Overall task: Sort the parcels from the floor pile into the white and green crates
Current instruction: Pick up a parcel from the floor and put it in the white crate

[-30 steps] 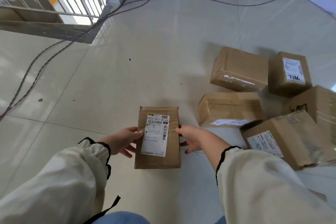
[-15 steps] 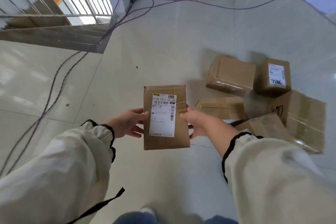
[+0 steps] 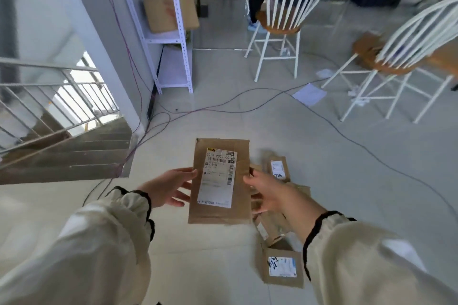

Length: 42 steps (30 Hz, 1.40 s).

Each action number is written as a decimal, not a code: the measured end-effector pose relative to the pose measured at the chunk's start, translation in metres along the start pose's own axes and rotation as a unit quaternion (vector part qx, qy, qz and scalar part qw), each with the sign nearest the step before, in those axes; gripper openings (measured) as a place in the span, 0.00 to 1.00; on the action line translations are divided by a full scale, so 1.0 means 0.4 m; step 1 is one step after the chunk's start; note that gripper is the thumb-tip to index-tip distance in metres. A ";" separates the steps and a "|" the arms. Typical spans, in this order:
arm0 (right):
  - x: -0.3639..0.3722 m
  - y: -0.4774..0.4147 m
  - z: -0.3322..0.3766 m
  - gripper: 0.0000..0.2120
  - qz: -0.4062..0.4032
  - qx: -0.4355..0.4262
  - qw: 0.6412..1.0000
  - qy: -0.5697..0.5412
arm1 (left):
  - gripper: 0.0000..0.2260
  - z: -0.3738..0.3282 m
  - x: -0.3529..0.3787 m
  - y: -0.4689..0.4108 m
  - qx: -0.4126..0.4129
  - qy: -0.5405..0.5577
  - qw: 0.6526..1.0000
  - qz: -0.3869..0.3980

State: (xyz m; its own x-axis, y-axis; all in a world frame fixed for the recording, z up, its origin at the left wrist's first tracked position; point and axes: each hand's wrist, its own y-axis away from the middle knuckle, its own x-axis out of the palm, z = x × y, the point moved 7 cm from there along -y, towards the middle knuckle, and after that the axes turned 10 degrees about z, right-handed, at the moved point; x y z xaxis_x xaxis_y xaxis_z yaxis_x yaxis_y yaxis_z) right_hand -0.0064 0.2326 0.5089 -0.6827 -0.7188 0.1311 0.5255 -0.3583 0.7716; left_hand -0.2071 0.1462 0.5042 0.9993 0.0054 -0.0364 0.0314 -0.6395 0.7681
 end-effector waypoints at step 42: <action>0.600 2.038 -1.418 0.14 -0.659 -0.142 0.525 -0.520 | 0.12 0.455 1.893 1.400 0.136 -0.543 0.520 0.645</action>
State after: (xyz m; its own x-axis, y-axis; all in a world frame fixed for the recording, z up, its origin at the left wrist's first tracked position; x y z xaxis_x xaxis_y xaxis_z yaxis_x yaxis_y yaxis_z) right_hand 0.5461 -0.5698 0.8163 -0.3786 0.9254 -0.0169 -0.7965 -0.3165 0.5152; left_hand 0.5636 -0.3477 0.7905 -0.4202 -0.9057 -0.0552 -0.8029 0.3428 0.4878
